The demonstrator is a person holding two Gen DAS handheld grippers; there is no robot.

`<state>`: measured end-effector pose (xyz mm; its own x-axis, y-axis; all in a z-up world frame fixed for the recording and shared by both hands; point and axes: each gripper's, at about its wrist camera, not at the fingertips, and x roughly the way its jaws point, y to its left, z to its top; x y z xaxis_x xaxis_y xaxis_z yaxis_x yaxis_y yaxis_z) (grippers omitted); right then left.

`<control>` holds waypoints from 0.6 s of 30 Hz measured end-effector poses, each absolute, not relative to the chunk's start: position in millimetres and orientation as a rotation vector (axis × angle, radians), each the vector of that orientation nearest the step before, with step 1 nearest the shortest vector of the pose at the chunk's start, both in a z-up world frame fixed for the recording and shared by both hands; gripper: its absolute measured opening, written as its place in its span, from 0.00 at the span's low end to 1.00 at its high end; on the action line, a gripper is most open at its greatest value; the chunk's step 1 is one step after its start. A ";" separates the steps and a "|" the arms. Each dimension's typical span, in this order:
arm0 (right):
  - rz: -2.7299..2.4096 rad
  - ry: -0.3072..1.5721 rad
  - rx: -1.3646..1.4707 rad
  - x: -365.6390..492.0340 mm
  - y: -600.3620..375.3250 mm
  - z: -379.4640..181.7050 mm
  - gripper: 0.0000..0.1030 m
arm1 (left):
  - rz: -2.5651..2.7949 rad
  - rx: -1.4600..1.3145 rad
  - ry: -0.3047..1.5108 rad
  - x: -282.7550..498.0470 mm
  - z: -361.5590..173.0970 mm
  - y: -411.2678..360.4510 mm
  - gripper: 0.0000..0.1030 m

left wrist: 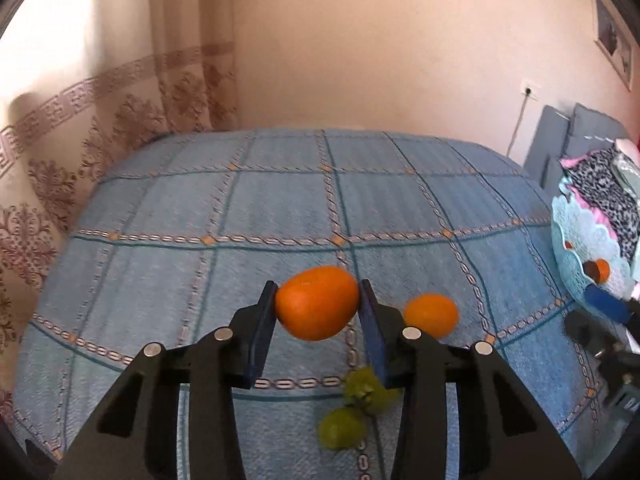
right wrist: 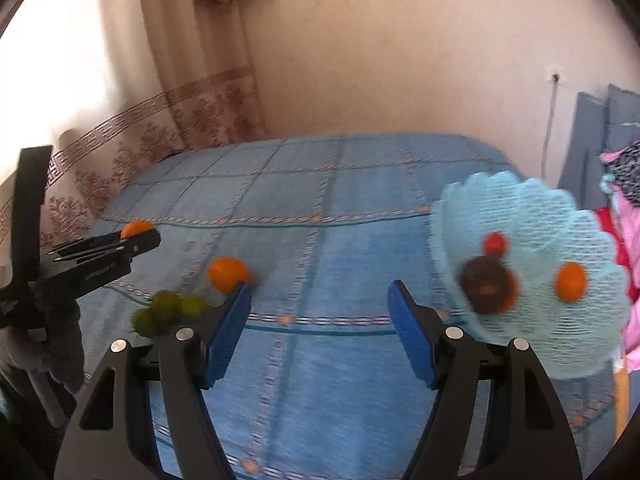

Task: Organize fruits
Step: 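Grasp an oval orange with the left tool while the right tool grasps another orange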

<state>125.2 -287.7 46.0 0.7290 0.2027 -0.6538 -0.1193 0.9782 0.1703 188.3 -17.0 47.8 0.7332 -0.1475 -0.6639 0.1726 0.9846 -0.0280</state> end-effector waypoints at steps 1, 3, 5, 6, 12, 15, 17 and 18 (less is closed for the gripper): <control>0.189 0.750 0.130 130.3 -282.6 43.8 0.70 | -0.162 0.037 0.721 187.8 48.9 -15.3 0.40; 0.211 0.790 0.160 141.5 -273.9 38.0 0.70 | -0.128 0.044 0.709 187.2 49.9 -10.0 0.40; 0.234 0.829 0.197 152.9 -264.6 31.6 0.70 | -0.107 0.040 0.707 187.4 49.7 -5.3 0.40; 0.237 0.841 0.207 157.2 -260.2 29.3 0.70 | -0.102 0.036 0.710 187.6 49.2 -2.5 0.40; 0.258 0.890 0.237 182.6 -234.6 20.7 0.69 | -0.063 0.002 0.720 189.8 46.1 11.9 0.40; 0.266 0.897 0.224 191.5 -222.6 19.6 0.68 | -0.061 -0.015 0.723 189.8 45.6 15.4 0.40; 0.272 0.906 0.215 198.1 -214.4 17.6 0.63 | -0.061 -0.022 0.724 189.0 46.2 16.4 0.40; 0.270 0.910 0.211 199.2 -213.4 16.0 0.62 | -0.060 -0.024 0.724 189.0 45.9 16.7 0.40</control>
<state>199.2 -213.4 16.0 0.5840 0.3186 -0.7466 -0.1410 0.9456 0.2932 189.0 16.7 45.9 0.7474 -0.0636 -0.6614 0.0468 0.9980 -0.0432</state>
